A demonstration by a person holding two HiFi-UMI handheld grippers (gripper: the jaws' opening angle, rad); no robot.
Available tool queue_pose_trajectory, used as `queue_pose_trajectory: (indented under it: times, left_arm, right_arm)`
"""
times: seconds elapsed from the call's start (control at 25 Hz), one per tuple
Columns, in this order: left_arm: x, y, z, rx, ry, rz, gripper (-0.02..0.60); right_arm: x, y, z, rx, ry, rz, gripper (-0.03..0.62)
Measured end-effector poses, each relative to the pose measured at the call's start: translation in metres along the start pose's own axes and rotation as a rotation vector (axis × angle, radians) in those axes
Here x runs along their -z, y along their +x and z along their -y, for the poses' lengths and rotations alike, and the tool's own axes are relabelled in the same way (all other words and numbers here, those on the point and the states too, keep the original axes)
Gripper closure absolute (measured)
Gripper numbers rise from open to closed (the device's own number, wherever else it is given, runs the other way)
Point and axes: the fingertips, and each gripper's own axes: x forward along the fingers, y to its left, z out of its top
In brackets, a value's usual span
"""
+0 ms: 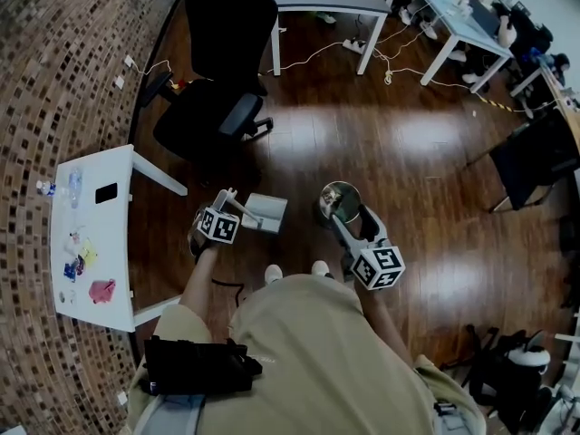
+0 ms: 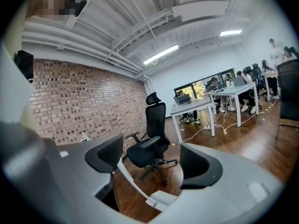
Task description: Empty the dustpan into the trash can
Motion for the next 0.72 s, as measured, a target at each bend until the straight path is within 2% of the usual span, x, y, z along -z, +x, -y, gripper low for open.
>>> queue_pose_trajectory:
  times: [0.24, 0.48, 0.6, 0.72]
  left_arm:
    - [0.025, 0.032, 0.034, -0.046, -0.048, 0.008, 0.575]
    - [0.044, 0.042, 0.074, -0.003, -0.047, -0.009, 0.574]
    - [0.052, 0.042, 0.088, 0.056, -0.049, -0.027, 0.565]
    - [0.064, 0.04, 0.1, 0.136, -0.052, -0.043, 0.458]
  right_arm:
    - [0.01, -0.016, 0.006, 0.038, 0.014, -0.009, 0.239]
    - [0.014, -0.031, 0.004, 0.072, 0.016, -0.012, 0.247]
    - [0.018, -0.036, 0.0, 0.087, 0.016, -0.015, 0.247]
    - [0.024, -0.04, -0.009, 0.095, 0.022, -0.015, 0.247]
